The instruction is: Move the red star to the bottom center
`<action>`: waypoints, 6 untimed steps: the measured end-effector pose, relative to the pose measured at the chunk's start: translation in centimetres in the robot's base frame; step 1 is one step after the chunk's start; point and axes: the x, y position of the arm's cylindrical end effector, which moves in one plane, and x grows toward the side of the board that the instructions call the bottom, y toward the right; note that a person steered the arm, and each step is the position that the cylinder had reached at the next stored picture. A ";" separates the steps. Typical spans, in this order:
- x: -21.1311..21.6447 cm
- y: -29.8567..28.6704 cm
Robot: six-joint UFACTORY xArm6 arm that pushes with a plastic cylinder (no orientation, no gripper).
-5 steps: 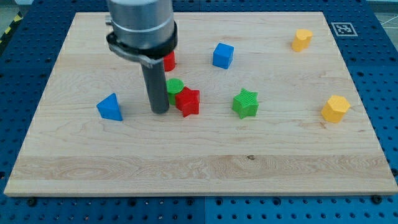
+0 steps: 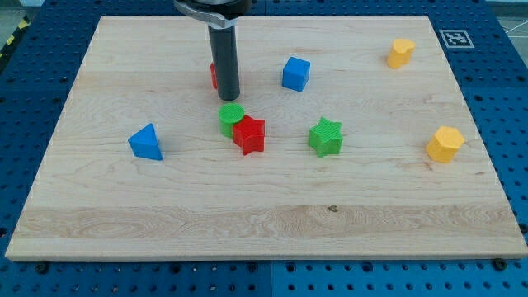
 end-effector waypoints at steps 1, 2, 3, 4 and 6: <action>3.7 1.3; 7.9 2.8; 11.9 4.1; 13.8 4.6; 14.8 4.6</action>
